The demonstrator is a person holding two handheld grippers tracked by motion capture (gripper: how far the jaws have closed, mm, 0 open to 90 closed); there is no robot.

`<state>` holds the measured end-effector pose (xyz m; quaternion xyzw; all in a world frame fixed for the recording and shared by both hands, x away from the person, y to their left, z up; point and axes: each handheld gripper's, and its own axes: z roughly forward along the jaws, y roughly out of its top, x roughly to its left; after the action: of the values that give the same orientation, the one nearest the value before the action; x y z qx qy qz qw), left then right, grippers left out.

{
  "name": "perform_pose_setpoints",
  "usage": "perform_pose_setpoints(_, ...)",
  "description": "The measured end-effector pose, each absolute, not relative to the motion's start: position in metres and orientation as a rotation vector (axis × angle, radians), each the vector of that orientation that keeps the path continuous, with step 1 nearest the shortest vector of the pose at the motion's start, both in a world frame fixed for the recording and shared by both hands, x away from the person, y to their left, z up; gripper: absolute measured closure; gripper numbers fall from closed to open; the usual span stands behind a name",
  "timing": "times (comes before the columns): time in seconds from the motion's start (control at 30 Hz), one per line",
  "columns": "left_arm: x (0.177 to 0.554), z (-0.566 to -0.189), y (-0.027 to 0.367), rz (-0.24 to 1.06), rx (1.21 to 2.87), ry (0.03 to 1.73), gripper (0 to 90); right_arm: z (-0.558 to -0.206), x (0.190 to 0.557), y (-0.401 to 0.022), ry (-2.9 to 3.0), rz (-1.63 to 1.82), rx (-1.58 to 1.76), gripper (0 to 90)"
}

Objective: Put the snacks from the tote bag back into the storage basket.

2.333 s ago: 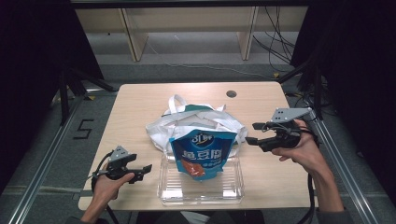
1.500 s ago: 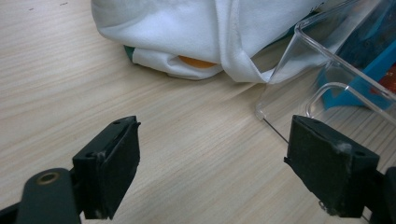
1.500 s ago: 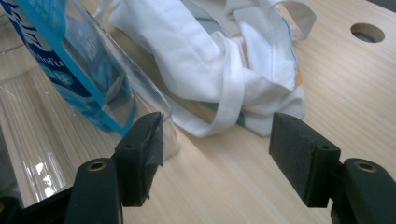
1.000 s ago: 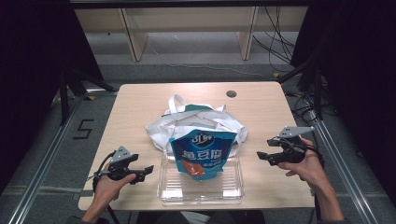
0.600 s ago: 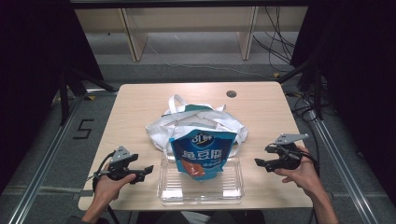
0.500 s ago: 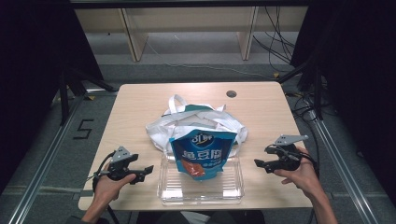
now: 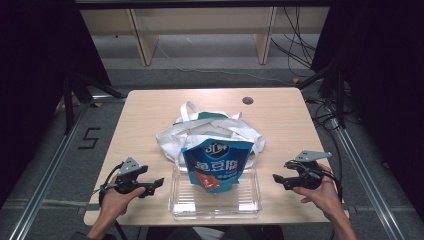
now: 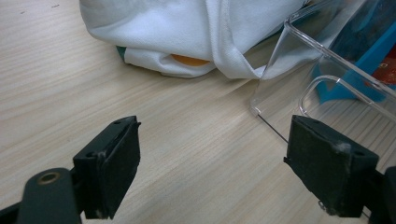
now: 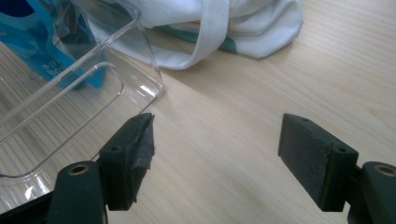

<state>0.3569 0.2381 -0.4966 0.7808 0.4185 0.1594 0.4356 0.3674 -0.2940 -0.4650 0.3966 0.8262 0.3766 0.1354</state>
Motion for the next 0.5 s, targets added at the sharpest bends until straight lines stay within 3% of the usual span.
perform_pose_setpoints(0.5,0.357,-0.498,0.236,0.395,1.947,1.038,17.3,-0.484,0.34,-0.293,2.36,1.122,1.211,24.2)
